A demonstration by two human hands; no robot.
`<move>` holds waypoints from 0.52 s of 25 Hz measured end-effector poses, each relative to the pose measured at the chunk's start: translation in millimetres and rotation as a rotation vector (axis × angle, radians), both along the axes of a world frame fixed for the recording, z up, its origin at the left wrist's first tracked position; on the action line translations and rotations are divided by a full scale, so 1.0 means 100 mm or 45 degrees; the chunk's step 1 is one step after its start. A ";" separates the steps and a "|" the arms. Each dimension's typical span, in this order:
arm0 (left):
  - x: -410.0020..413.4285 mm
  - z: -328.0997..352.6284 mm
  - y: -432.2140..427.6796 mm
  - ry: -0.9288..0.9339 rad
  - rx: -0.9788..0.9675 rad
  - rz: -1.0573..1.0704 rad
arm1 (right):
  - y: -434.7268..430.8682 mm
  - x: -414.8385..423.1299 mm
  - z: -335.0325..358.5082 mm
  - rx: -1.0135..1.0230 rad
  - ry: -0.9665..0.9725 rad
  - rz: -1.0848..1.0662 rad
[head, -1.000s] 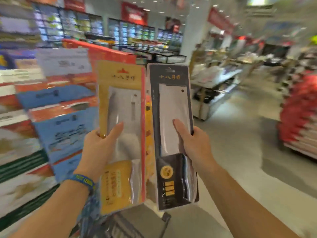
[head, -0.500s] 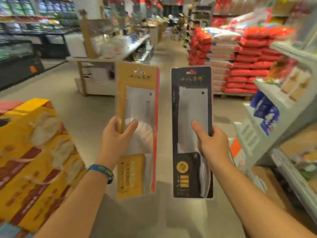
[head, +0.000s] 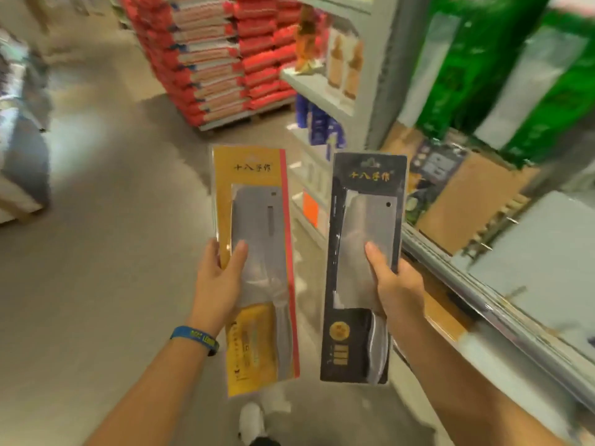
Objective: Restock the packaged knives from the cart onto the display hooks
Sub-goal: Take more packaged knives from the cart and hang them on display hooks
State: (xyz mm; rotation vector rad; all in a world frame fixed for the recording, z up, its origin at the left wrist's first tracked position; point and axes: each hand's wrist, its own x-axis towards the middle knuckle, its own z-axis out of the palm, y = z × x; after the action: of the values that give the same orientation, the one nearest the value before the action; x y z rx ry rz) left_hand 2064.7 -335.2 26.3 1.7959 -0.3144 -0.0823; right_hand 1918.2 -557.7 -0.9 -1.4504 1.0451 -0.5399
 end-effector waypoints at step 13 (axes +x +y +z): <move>1.01 -0.15 -1.85 0.063 0.052 -0.994 | -0.13 -0.18 0.02 -0.321 0.264 -0.929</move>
State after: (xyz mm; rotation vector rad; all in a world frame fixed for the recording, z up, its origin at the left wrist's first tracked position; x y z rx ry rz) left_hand 2165.3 -519.8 11.7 1.6145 -0.9666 -0.6828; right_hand 1899.8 -570.4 0.7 -1.3300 1.7352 -1.0854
